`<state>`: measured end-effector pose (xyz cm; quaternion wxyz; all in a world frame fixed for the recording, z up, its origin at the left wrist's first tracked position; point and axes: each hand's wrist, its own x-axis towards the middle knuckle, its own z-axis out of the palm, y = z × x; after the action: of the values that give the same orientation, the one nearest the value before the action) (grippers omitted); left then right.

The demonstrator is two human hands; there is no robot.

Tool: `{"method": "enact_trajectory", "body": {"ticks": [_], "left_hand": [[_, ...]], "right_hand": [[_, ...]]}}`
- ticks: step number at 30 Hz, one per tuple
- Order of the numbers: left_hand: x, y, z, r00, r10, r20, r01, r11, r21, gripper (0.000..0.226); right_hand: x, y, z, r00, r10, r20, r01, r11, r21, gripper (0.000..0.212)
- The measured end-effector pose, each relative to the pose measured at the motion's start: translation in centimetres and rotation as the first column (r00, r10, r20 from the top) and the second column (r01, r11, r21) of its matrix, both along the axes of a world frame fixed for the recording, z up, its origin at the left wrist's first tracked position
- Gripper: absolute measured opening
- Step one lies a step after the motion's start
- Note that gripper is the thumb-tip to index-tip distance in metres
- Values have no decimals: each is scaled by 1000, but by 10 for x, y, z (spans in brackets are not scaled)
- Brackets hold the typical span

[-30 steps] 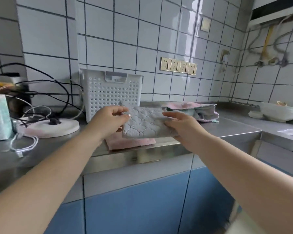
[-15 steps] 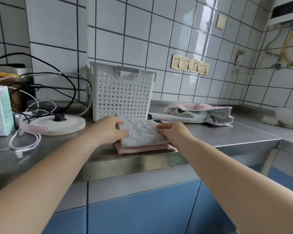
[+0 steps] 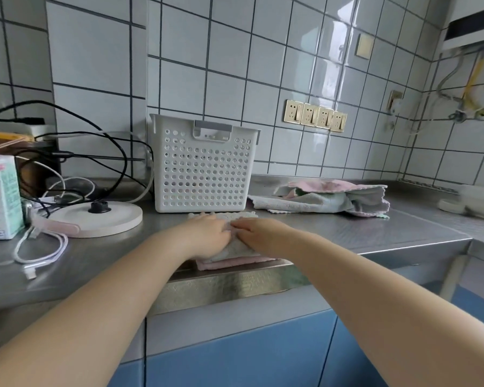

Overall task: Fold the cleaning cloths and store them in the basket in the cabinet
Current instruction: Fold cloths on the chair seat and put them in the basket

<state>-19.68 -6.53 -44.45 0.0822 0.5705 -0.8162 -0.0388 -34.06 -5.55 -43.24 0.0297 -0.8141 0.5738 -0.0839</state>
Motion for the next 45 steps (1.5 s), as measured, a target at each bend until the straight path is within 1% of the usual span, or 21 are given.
{"method": "enact_trajectory", "body": {"ticks": [3,6,8,9,11,13,14,16,20,22,24,26,29,33,35,37,38,40,42,43,45], "left_hand": [[11,-1,-5,998,62,-7,-62,995,84,57],[15,1,-7,997,72,-9,-70,990,123,60],[14,2,-5,997,71,-17,-68,992,104,58],[13,3,-3,997,63,-32,-62,997,55,55],[11,10,2,994,15,-113,-28,992,-120,49],[5,20,8,966,-93,-240,9,944,-331,42],[-2,26,10,944,-166,-285,36,910,-412,38],[-20,39,14,891,-288,-350,86,866,-493,29],[-70,61,5,807,-441,-393,213,837,-504,20],[-104,74,-5,774,-503,-384,296,825,-481,21],[-127,84,-16,749,-538,-387,357,820,-448,30],[-155,96,-36,722,-564,-401,424,818,-389,33],[-202,116,-77,673,-591,-445,511,806,-297,28],[-259,146,-140,645,-594,-480,628,770,-110,17],[-288,165,-171,641,-585,-496,669,743,-12,18],[-305,179,-198,649,-554,-521,691,717,97,19],[-317,187,-214,657,-536,-530,698,698,160,20],[-334,198,-241,680,-492,-544,696,667,266,22],[-353,208,-267,696,-454,-556,689,639,340,23],[-362,212,-280,706,-440,-555,685,623,377,26],[-378,220,-302,728,-449,-518,674,610,417,34]], "right_hand": [[-16,-1,-6,995,-61,78,55,995,78,45],[-22,0,-15,975,-128,181,104,985,139,50],[-24,0,-20,970,-134,202,125,990,57,50],[-26,2,-20,966,-125,226,136,990,-35,49],[-32,9,-17,945,-66,320,150,957,-248,39],[-43,19,-14,918,-3,396,164,913,-373,26],[-52,25,-13,913,-3,409,182,899,-398,22],[-71,40,-13,907,-18,421,211,884,-417,20],[-126,76,-19,894,-90,439,287,868,-406,18],[-164,104,-29,889,-166,426,348,850,-395,18],[-194,127,-39,889,-227,399,382,847,-370,17],[-229,160,-57,864,-313,394,450,832,-325,15],[-279,219,-95,804,-471,362,568,788,-235,14],[-326,296,-154,661,-676,327,725,687,-46,15],[-346,327,-188,575,-780,247,801,598,22,15],[-358,346,-221,514,-840,175,845,530,66,17],[-363,357,-238,465,-872,153,869,482,110,22],[-372,371,-269,371,-920,125,894,390,219,40],[-381,381,-293,322,-943,88,897,333,289,56],[-386,385,-301,331,-941,65,892,335,304,61],[-392,388,-315,398,-917,22,869,385,311,68]]}}
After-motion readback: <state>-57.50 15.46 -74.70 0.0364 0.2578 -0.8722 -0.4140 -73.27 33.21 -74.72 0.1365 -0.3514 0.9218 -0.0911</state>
